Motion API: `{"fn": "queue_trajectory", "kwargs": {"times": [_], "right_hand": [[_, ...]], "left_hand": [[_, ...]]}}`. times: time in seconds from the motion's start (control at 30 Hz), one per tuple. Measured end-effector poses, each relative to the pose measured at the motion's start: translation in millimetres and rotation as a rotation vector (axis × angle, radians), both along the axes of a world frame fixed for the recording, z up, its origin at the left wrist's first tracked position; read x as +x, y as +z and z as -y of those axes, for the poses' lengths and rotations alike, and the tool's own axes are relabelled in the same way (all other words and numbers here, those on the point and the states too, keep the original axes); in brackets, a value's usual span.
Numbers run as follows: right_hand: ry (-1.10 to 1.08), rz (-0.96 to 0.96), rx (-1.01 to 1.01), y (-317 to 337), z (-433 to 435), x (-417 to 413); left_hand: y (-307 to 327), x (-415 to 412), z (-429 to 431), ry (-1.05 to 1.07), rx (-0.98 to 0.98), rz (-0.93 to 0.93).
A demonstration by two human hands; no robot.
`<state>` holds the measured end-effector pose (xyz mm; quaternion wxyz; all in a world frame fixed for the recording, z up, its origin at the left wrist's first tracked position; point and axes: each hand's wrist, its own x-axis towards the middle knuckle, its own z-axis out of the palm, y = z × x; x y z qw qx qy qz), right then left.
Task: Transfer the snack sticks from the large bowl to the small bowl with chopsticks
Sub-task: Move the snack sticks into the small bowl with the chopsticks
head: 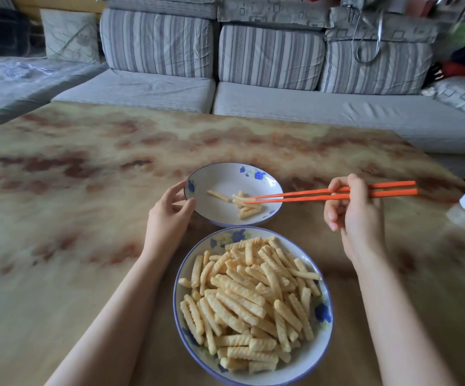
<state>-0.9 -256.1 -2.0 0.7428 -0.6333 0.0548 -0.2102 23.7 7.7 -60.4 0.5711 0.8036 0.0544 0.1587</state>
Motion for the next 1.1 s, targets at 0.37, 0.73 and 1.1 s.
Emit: {"fn": "queue_trajectory", "kwargs": {"times": [0.37,0.73,1.1], "right_hand": [[0.264,-0.022,-0.03,15,23,-15],[0.359,-0.081,-0.186,16,21,-19],[0.355,-0.058,-0.191,17,16,-15]], "left_hand": [[2,-1,1,0.007,-0.005,-0.003],[1,0,1,0.011,-0.006,-0.01],[2,-1,1,0.012,-0.011,-0.01]]}}
